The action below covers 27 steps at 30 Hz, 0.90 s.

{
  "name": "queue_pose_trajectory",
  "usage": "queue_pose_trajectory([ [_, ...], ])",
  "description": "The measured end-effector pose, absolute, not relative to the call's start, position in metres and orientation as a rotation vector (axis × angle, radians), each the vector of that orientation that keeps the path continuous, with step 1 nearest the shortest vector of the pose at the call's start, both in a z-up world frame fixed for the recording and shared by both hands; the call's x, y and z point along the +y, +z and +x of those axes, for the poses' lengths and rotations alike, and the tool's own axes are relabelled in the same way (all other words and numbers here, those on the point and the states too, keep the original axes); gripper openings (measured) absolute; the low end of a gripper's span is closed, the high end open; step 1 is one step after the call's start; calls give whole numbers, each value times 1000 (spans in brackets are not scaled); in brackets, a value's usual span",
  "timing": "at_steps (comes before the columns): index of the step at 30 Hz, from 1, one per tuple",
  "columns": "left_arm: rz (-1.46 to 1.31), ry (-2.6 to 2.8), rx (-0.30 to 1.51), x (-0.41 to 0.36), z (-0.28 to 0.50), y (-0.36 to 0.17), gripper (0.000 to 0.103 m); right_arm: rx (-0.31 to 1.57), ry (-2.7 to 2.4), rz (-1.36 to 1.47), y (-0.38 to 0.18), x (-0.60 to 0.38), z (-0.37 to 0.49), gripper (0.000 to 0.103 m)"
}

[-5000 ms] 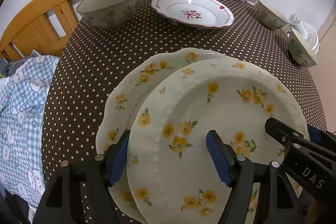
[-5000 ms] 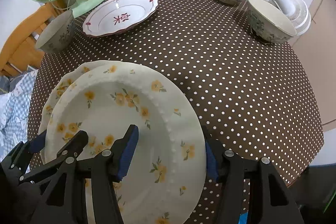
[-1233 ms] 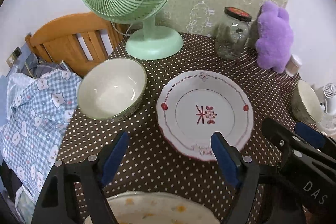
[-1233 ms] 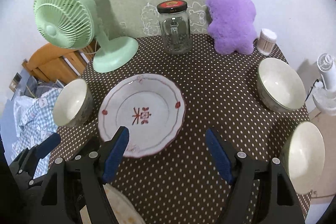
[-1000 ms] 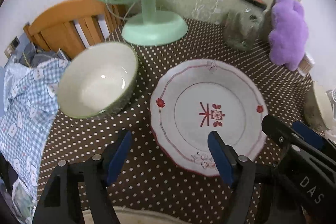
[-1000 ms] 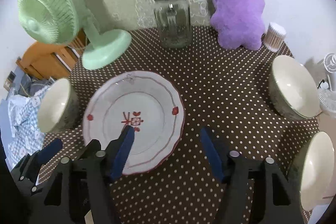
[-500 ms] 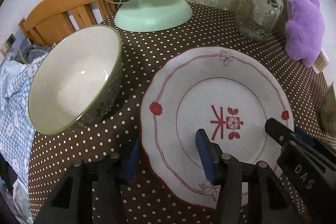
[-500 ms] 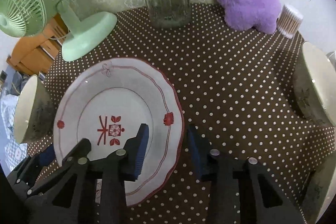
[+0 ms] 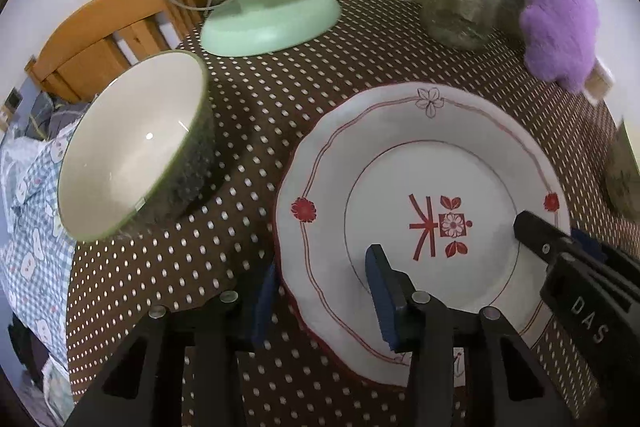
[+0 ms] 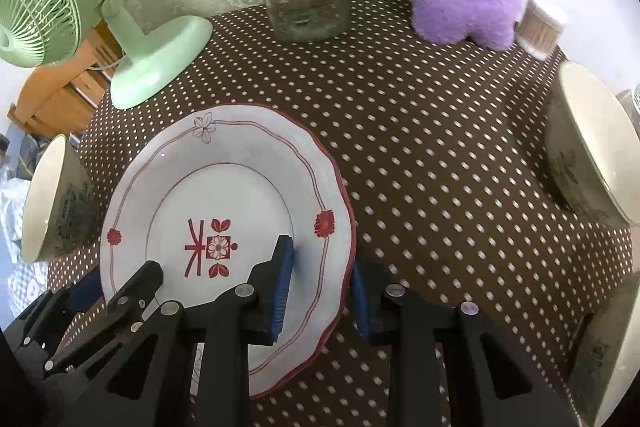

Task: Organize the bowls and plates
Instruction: 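Grasp the red-rimmed white plate's rim with the left gripper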

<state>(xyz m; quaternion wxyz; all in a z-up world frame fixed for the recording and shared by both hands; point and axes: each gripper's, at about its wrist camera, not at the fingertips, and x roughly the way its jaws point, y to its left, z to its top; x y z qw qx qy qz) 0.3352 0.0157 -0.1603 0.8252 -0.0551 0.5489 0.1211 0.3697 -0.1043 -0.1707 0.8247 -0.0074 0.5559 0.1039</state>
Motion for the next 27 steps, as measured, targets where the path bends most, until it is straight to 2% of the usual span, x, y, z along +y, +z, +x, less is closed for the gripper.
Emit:
queue_pose_trajectory([
  [16,-85,130,1226,-32,280,-159,43,1237,149,48,-169,-164,304,30],
  [27,-79,93,1230,-42,278,-163,43,1262,120,96,-171,-183,293,31],
])
